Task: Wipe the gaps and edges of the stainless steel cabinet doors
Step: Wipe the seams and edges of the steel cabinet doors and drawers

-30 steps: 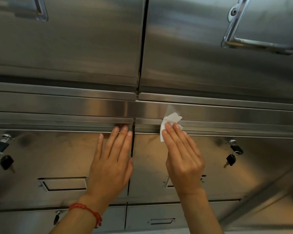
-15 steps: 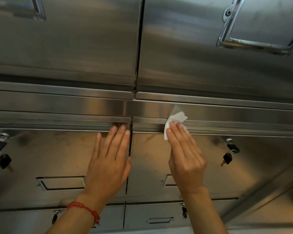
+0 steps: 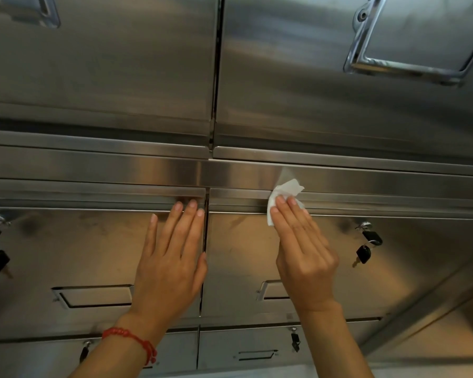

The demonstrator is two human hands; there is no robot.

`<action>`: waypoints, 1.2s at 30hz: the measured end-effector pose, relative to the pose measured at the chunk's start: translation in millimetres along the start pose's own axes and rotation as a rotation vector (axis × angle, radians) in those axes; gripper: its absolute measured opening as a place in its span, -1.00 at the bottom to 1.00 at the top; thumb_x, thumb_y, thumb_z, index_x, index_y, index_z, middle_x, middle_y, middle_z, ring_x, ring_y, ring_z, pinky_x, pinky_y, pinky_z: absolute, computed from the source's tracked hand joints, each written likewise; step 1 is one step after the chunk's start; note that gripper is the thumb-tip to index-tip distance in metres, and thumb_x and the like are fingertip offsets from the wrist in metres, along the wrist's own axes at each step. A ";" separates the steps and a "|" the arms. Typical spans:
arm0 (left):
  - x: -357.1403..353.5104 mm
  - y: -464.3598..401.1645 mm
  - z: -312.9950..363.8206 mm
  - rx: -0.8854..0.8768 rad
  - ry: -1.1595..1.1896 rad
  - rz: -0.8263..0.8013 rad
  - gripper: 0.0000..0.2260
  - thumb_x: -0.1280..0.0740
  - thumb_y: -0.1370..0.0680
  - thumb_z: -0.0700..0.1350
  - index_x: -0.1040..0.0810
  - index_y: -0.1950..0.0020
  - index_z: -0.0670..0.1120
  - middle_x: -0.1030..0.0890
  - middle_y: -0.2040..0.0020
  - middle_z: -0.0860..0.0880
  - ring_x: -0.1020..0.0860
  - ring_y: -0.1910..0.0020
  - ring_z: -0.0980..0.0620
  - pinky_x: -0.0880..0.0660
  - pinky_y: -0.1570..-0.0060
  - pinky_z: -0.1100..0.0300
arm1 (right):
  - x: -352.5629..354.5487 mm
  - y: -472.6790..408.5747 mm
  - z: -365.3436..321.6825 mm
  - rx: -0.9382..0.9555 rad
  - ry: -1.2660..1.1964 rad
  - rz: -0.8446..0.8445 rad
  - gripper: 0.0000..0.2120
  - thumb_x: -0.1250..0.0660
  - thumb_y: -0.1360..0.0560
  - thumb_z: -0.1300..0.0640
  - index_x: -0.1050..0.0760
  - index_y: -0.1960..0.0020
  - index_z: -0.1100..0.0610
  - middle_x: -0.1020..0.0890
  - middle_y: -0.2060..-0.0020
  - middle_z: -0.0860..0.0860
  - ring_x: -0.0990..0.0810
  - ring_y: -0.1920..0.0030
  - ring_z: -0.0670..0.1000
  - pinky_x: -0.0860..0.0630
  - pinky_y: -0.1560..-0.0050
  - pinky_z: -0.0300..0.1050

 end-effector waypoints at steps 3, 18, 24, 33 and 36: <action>0.6 0.0 -0.3 0.006 0.006 -0.001 -0.49 -0.12 -0.50 -0.08 -0.21 -0.42 -0.24 -0.32 -0.41 -0.22 -0.21 -0.42 -0.16 -0.08 -0.39 -0.14 | 4.2 4.2 10.3 -0.011 0.013 -0.004 -0.82 -0.33 -0.50 0.40 -0.61 -0.09 0.32 -0.61 -0.10 0.19 -0.59 -0.15 0.12 -0.56 -0.13 0.05; -0.5 0.0 0.0 0.003 -0.003 -0.002 -0.48 -0.12 -0.50 -0.07 -0.21 -0.42 -0.24 -0.32 -0.41 -0.23 -0.21 -0.42 -0.16 -0.07 -0.40 -0.14 | 6.5 3.8 15.6 -0.020 0.023 -0.003 -0.81 -0.27 -0.54 0.39 -0.60 -0.09 0.33 -0.61 -0.10 0.19 -0.59 -0.15 0.13 -0.54 -0.15 0.02; -1.6 -0.1 -0.2 -0.001 -0.004 0.001 -0.48 -0.13 -0.50 -0.07 -0.20 -0.43 -0.24 -0.29 -0.42 -0.21 -0.21 -0.42 -0.16 -0.09 -0.39 -0.15 | 5.7 6.0 16.5 -0.073 0.040 0.019 -0.83 -0.30 -0.53 0.38 -0.60 -0.09 0.34 -0.61 -0.10 0.21 -0.58 -0.15 0.14 -0.57 -0.11 0.05; -2.1 1.2 0.1 0.007 0.007 0.012 -0.47 -0.13 -0.50 -0.07 -0.19 -0.44 -0.23 -0.28 -0.42 -0.22 -0.20 -0.43 -0.16 -0.05 -0.40 -0.14 | -3.3 -5.1 -11.9 -0.020 -0.001 0.043 -0.81 -0.31 -0.51 0.40 -0.62 -0.08 0.30 -0.62 -0.11 0.16 -0.58 -0.17 0.08 -0.55 -0.15 0.00; -2.0 1.0 0.1 0.007 0.013 0.014 -0.47 -0.13 -0.50 -0.07 -0.19 -0.43 -0.24 -0.30 -0.42 -0.23 -0.20 -0.42 -0.16 -0.04 -0.41 -0.14 | -7.8 -7.8 -22.0 -0.008 -0.017 0.042 -0.80 -0.33 -0.49 0.40 -0.62 -0.08 0.29 -0.61 -0.12 0.16 -0.58 -0.18 0.07 -0.55 -0.16 -0.01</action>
Point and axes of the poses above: each hand's wrist, its own y-axis away from the middle knuckle, its own x-axis out of the back of the hand, z = x × y, the point moved 4 cm from there along -y, towards the middle knuckle
